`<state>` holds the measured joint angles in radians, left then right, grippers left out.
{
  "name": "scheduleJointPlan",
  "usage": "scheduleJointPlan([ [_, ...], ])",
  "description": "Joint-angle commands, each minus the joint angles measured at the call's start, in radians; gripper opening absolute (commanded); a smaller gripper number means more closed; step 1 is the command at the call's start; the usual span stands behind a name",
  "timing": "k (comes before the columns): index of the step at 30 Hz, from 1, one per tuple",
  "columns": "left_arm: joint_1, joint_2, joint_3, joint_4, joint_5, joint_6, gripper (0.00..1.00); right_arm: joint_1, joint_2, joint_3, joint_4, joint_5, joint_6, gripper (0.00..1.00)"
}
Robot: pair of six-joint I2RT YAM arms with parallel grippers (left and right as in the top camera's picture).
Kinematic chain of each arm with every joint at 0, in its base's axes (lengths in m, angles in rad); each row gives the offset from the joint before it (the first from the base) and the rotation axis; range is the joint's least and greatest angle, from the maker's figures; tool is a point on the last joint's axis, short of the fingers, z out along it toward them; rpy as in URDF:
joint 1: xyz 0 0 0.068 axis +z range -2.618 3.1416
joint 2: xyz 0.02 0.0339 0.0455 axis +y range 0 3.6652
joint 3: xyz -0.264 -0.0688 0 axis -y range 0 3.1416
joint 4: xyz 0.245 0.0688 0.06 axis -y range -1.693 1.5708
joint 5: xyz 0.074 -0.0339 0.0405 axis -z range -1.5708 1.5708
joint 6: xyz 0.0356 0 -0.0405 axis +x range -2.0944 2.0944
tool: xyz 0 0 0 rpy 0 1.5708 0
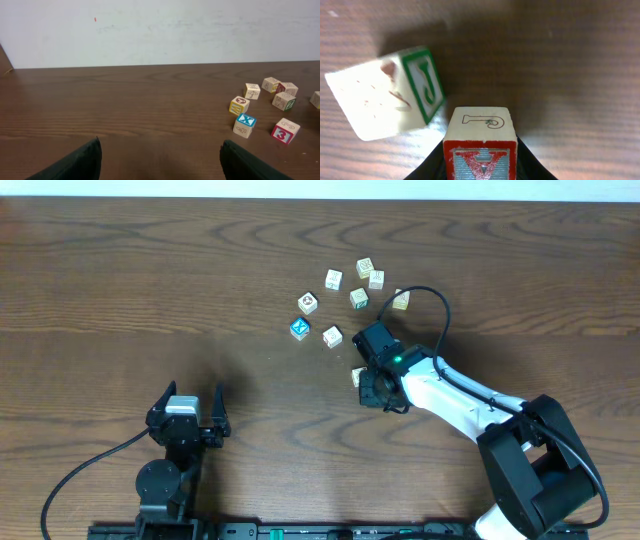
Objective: Lift 3 blocks
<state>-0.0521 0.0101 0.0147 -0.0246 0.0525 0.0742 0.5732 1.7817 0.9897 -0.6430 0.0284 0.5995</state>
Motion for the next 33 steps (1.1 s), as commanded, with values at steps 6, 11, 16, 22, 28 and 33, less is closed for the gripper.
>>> scheduleJointPlan([
  [6,0.005,-0.006,-0.011,-0.045,-0.01,-0.012,0.76,0.04,0.038,-0.037,-0.064,-0.045,0.043,0.01],
  [11,0.005,-0.006,-0.011,-0.045,-0.01,-0.012,0.76,0.1,0.038,-0.037,-0.026,-0.014,0.042,0.08],
  [16,0.005,-0.006,-0.011,-0.045,-0.01,-0.012,0.76,0.106,0.038,-0.037,0.014,0.0,0.043,0.13],
  [22,0.005,-0.006,-0.011,-0.045,-0.01,-0.012,0.76,0.087,0.038,-0.037,0.039,0.066,0.043,0.18],
  [28,0.005,-0.006,-0.011,-0.045,-0.01,-0.012,0.76,0.047,0.038,-0.037,0.062,0.12,0.043,0.21],
  [33,0.005,-0.006,-0.011,-0.045,-0.01,-0.012,0.76,-0.001,0.038,-0.037,0.089,0.124,0.043,0.21],
])
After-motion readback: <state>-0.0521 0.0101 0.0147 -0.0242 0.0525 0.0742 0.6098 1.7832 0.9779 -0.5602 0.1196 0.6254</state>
